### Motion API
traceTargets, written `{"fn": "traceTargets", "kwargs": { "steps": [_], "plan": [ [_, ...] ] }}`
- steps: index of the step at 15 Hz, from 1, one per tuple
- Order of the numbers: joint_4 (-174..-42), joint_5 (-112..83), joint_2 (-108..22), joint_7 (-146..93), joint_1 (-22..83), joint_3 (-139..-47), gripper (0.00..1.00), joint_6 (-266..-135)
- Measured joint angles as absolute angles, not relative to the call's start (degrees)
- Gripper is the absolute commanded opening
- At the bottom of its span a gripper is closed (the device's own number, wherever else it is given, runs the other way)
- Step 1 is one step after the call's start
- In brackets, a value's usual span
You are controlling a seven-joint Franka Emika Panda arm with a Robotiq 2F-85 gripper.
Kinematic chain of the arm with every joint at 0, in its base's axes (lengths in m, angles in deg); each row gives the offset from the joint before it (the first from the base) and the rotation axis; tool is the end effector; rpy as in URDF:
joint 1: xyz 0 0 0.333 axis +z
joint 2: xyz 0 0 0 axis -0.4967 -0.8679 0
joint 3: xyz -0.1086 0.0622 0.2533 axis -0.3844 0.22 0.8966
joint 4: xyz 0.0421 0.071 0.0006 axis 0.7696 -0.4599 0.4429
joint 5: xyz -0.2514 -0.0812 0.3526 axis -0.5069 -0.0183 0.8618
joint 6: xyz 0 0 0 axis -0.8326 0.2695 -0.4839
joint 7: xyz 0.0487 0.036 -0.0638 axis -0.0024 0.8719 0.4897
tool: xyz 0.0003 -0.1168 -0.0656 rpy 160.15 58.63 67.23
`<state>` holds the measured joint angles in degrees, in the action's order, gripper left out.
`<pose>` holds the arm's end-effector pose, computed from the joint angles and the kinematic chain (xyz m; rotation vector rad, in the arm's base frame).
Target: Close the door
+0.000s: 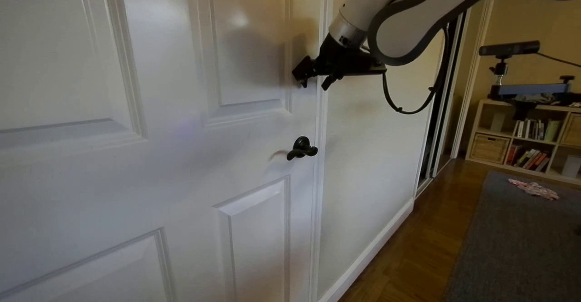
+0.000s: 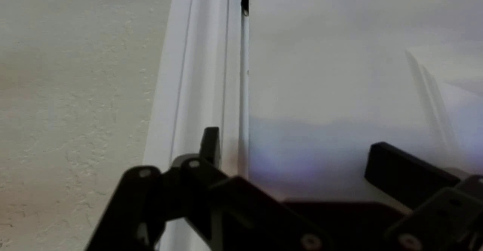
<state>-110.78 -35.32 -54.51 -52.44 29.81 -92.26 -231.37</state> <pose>0.7655 -0.0172 0.3285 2.8212 -0.2975 1.1293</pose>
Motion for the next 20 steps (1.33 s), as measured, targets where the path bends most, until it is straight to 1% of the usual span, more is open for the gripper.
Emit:
{"fn": "traceTargets", "kwargs": {
  "steps": [8,20],
  "plan": [
    [-106.5,-35.0,-57.7,-51.7,29.6,-91.9,1.00,-231.0],
    [-106.2,-35.0,-56.9,-48.9,28.8,-91.6,1.00,-229.7]
  ]
}}
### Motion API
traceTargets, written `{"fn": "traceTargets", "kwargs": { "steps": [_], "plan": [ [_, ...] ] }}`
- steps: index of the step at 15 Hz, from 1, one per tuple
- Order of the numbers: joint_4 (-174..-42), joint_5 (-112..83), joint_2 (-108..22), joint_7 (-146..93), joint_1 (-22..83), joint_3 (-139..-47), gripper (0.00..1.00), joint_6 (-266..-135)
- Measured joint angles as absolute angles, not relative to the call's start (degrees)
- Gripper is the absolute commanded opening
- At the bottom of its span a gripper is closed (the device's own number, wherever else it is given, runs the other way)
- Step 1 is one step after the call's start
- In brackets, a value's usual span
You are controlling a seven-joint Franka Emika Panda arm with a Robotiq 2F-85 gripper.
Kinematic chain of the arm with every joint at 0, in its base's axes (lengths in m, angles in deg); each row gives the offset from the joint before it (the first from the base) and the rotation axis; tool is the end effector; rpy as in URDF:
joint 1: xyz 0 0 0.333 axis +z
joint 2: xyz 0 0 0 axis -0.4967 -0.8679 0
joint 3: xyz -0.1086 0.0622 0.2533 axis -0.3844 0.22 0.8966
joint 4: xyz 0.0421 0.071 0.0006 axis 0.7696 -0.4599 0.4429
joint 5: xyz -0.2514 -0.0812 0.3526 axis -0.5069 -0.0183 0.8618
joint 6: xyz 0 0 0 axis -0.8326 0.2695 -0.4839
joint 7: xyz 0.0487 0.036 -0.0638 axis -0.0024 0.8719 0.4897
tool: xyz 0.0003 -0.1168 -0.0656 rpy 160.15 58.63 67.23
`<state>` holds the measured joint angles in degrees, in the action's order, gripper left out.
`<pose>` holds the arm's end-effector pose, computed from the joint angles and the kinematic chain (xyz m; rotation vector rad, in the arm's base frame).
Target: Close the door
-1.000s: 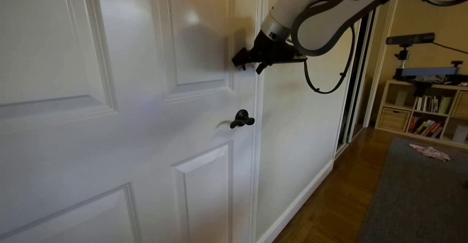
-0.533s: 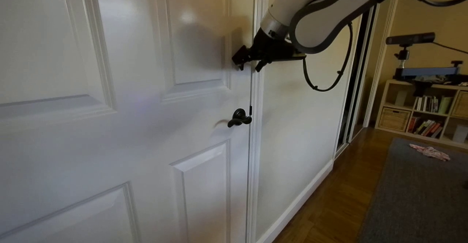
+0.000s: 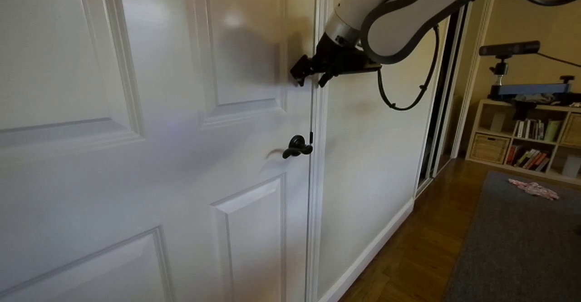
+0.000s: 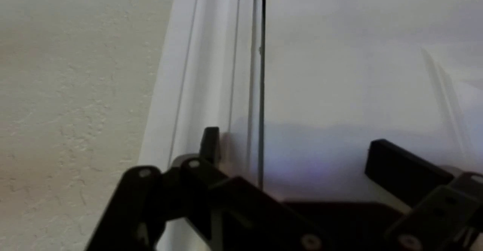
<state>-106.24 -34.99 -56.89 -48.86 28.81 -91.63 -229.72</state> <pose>0.7806 -0.0251 0.3369 2.7969 -0.2364 1.1293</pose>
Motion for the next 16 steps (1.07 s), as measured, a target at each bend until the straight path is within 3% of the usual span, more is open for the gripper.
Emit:
{"fn": "traceTargets", "kwargs": {
  "steps": [13,14,15,16],
  "plan": [
    [-120.5,-19.3,-46.8,-29.7,29.4,-91.3,1.00,-214.8],
    [-121.7,-18.3,-46.1,-28.8,29.4,-90.9,0.94,-213.9],
    [-122.6,-17.5,-45.7,-28.1,29.4,-90.6,0.72,-213.1],
    [-123.3,-17.0,-45.5,-27.6,29.4,-90.3,0.70,-212.4]
  ]
}}
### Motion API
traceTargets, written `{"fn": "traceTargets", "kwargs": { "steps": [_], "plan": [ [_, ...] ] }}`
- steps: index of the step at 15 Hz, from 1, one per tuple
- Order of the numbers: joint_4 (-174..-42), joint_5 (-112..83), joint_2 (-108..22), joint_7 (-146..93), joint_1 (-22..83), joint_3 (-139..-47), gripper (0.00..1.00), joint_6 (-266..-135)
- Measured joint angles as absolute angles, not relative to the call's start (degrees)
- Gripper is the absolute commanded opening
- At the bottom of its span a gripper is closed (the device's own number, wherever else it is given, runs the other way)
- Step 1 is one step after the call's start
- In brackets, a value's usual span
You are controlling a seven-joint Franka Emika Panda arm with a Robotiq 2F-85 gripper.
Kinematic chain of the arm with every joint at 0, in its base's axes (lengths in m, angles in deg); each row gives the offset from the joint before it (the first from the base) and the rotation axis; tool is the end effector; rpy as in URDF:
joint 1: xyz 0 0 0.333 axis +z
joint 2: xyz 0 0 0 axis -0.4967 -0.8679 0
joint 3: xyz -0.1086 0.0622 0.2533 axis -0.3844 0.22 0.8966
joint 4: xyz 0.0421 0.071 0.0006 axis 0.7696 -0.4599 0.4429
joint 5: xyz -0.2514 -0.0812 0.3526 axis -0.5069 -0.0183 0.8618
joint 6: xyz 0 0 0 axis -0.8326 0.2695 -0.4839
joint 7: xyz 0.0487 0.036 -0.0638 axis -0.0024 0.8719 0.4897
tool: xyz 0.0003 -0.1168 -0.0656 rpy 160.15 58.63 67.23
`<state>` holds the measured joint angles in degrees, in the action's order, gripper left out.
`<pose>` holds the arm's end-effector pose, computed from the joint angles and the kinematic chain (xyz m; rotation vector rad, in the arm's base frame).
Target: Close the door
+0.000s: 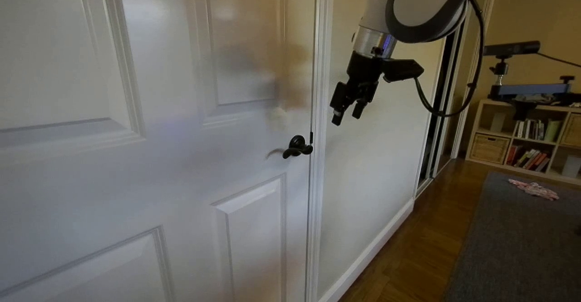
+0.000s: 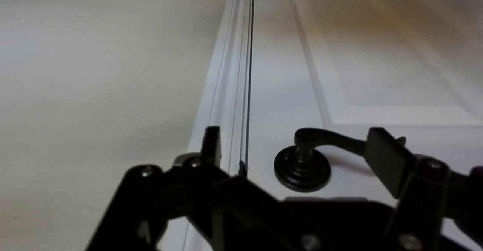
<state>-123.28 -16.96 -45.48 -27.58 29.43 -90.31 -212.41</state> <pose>0.6937 -0.0193 0.2817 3.0376 -0.0850 0.5250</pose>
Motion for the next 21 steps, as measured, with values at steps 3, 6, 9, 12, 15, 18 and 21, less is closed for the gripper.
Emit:
{"fn": "traceTargets", "kwargs": {
  "steps": [3,6,9,12,15,18,21],
  "plan": [
    [-124.5,-15.9,-45.4,-26.8,29.4,-89.8,0.56,-210.9],
    [-125.2,-15.5,-45.4,-26.6,29.4,-89.5,0.34,-210.7],
    [-126.5,-15.5,-44.6,-26.6,29.5,-89.5,0.18,-209.5],
    [-129.8,-15.8,-42.8,-26.4,29.5,-89.6,0.48,-206.0],
    [-135.1,-17.1,-39.7,-26.4,29.5,-90.0,0.61,-202.9],
    [-141.5,-19.7,-35.6,-26.8,29.5,-90.5,0.80,-201.5],
    [-147.3,-21.4,-31.1,-27.8,29.5,-90.9,0.74,-201.4]
  ]
}}
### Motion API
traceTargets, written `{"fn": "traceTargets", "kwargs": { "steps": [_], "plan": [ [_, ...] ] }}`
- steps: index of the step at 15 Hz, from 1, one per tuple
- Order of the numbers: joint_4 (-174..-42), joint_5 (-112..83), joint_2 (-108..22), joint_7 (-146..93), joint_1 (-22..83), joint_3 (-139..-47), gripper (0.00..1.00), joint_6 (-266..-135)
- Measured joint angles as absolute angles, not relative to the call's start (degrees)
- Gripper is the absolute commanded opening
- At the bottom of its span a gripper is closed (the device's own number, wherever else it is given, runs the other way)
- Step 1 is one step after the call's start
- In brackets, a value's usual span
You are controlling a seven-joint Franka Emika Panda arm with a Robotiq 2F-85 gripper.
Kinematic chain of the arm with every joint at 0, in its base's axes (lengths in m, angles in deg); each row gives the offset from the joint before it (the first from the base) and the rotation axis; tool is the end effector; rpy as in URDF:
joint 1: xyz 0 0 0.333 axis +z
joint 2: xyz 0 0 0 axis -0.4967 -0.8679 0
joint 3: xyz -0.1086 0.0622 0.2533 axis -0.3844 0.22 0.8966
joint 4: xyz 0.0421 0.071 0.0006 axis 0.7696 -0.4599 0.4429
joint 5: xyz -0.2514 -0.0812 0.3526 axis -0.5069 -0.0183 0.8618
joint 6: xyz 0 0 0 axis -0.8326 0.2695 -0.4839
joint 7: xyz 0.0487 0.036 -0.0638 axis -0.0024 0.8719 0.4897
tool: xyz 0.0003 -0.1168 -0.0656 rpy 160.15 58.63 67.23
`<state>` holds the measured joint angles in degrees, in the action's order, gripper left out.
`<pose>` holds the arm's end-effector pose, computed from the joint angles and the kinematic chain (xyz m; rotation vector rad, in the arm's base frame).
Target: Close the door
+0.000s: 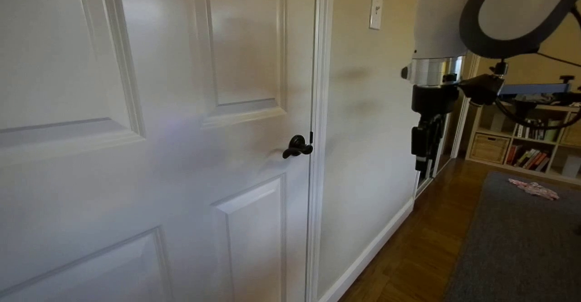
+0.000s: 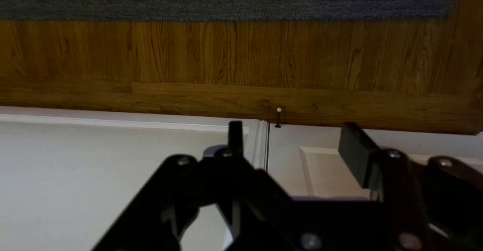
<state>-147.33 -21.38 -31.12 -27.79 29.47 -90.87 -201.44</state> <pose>0.5482 -0.0261 0.2142 3.0215 -0.0260 -0.0251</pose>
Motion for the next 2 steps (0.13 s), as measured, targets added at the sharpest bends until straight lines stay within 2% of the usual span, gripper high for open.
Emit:
{"fn": "traceTargets", "kwargs": {
  "steps": [2],
  "plan": [
    [-149.7,-21.6,-29.0,-28.0,29.4,-91.0,0.87,-201.4]
  ]
}}
